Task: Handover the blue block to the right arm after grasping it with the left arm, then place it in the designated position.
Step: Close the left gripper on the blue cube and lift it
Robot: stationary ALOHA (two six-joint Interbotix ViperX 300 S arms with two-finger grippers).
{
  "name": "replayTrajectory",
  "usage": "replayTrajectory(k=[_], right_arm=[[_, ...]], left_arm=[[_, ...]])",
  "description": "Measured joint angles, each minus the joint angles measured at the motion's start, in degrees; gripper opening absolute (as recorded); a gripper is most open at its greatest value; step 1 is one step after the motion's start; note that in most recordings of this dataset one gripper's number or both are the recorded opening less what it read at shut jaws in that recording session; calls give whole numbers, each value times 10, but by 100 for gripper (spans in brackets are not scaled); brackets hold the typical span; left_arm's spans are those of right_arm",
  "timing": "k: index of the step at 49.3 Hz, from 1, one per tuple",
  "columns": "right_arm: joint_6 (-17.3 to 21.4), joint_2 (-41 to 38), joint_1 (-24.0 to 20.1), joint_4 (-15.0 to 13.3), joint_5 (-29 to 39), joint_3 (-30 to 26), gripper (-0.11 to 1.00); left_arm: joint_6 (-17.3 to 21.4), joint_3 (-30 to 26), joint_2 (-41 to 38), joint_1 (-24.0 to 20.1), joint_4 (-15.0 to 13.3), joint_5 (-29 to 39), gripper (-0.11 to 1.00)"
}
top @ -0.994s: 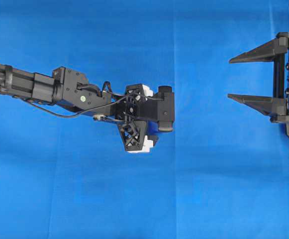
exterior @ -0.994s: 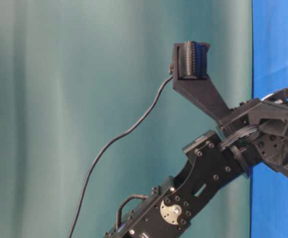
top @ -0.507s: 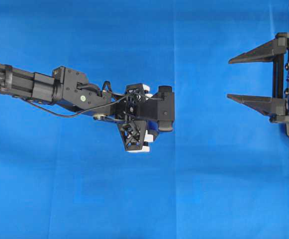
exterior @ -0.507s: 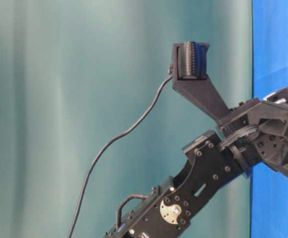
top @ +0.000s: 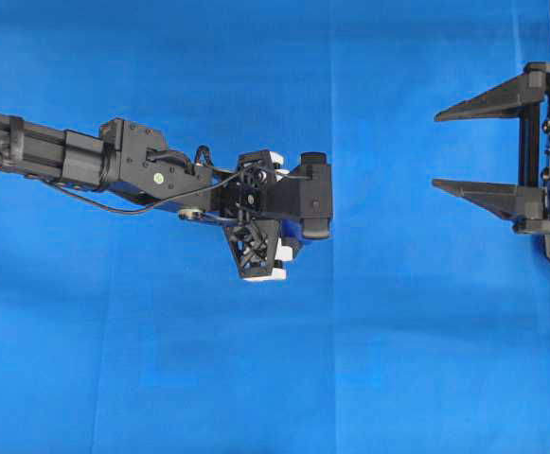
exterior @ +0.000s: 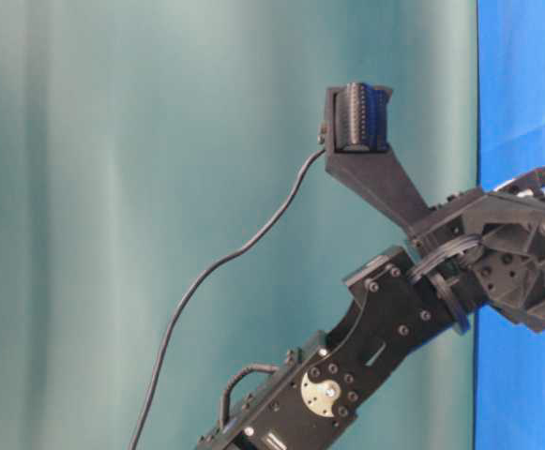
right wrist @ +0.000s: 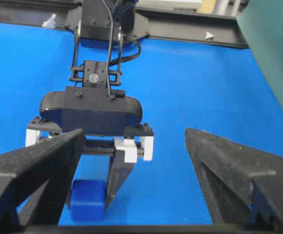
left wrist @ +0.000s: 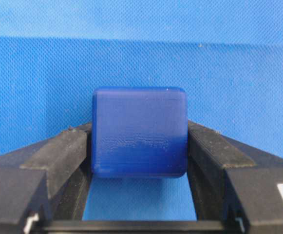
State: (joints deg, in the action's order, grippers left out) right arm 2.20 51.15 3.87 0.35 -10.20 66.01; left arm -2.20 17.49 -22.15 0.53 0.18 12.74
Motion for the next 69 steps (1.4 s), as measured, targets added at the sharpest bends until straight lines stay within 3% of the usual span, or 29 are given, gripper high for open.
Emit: replayTrajectory(k=[34, 51, 69], right_arm=[[0, 0, 1, 0, 2, 0, 97], [0, 0, 1, 0, 3, -1, 97], [0, 0, 0, 0, 3, -1, 97]], left_arm=[[-16, -40, 156, 13, 0, 149, 48], [-16, -74, 176, 14, 4, 221, 48], [-16, -85, 200, 14, 4, 233, 49]])
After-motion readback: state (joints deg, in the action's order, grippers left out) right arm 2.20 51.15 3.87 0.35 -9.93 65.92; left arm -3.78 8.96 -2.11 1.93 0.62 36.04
